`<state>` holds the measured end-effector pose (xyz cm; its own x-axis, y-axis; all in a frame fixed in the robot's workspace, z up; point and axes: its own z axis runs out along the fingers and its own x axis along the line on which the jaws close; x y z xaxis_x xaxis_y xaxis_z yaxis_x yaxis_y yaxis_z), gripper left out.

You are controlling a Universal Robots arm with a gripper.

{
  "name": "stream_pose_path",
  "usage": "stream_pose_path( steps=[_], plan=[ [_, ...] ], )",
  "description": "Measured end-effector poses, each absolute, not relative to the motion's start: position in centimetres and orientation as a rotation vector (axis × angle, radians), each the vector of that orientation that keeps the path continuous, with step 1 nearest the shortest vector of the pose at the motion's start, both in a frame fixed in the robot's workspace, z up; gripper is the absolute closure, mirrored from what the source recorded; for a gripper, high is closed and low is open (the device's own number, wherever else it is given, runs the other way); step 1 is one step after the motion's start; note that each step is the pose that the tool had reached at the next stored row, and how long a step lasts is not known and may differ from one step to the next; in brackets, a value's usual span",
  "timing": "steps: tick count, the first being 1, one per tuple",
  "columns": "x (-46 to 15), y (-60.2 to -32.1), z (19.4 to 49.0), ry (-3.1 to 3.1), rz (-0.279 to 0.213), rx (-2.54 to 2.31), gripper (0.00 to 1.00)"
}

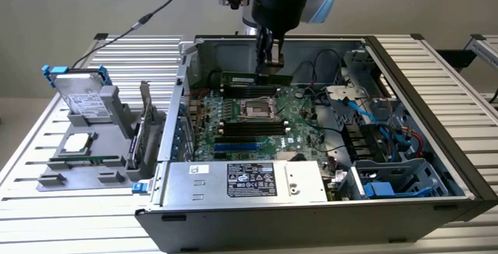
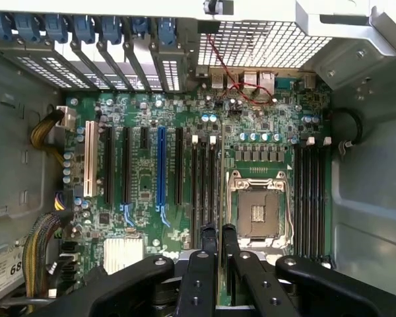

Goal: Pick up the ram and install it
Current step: 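Pick up the ram and move it above insertion slot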

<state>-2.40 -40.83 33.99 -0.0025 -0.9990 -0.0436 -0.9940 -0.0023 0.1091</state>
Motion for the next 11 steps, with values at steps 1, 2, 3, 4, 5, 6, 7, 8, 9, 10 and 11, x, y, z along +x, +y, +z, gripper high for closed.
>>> stream_pose_path(
  steps=[1,2,3,4,5,6,7,8,9,10,11],
  plan=[
    [-2.4,-40.8,33.9,-2.186,-0.165,2.186,0.85],
    [-2.4,-40.7,33.8,-2.188,-0.163,2.188,0.85],
    [-2.4,-40.7,33.8,-2.190,-0.159,2.190,0.85],
    [-2.4,-40.6,33.7,-2.192,-0.154,2.193,0.85],
    [-2.4,-40.6,33.7,-2.195,-0.148,2.196,0.85],
    [-2.4,-40.6,33.6,-2.197,-0.143,2.198,0.85],
    [-2.4,-40.6,33.5,-2.199,-0.139,2.201,0.85],
    [-2.4,-40.6,33.4,-2.201,-0.136,2.202,0.85],
    [-2.4,-40.6,33.2,-2.201,-0.134,2.203,0.85],
    [-2.4,-40.6,33.0,-2.202,-0.134,2.203,0.85],
    [-2.5,-40.6,32.9,-2.202,-0.133,2.203,0.85]
  ],
)
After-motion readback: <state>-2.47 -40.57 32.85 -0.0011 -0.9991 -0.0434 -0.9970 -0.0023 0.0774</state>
